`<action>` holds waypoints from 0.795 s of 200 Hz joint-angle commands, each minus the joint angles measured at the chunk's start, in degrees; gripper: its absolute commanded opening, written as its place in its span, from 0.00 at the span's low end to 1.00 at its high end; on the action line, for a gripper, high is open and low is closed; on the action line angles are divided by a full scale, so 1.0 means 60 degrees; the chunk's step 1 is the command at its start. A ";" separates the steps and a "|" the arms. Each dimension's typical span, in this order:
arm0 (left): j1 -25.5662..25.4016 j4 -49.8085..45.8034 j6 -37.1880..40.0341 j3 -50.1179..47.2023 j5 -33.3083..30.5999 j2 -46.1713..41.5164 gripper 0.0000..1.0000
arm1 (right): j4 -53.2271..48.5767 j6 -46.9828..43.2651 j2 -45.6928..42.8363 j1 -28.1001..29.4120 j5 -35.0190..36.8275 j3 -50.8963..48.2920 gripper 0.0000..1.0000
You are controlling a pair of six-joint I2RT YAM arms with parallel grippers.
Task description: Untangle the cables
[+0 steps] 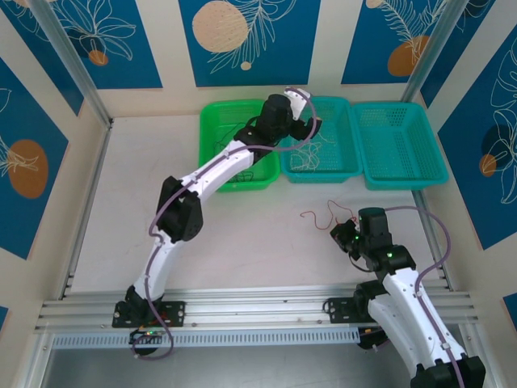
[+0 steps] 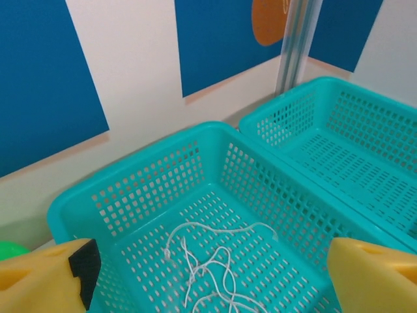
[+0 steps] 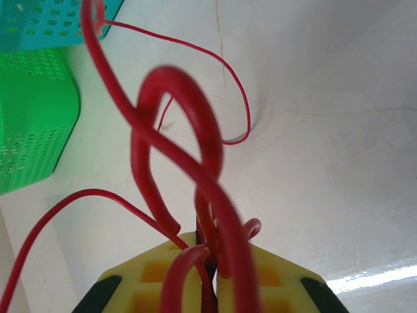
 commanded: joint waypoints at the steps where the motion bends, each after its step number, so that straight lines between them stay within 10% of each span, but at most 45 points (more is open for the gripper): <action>1: 0.0078 0.1112 0.0135 -0.1691 0.0740 -0.2023 0.91 | -0.0121 -0.0537 -0.0086 0.0029 -0.0156 0.0428 0.00; 91: -0.0647 0.4724 0.1691 -1.2425 0.4150 -0.9713 0.91 | -0.0136 -0.4287 0.1313 0.0744 -0.4756 0.3139 0.00; 159: -0.0859 0.5134 0.2171 -1.4073 0.4295 -1.0037 0.92 | -0.0175 -0.4848 0.3152 0.3720 -0.4084 0.5069 0.00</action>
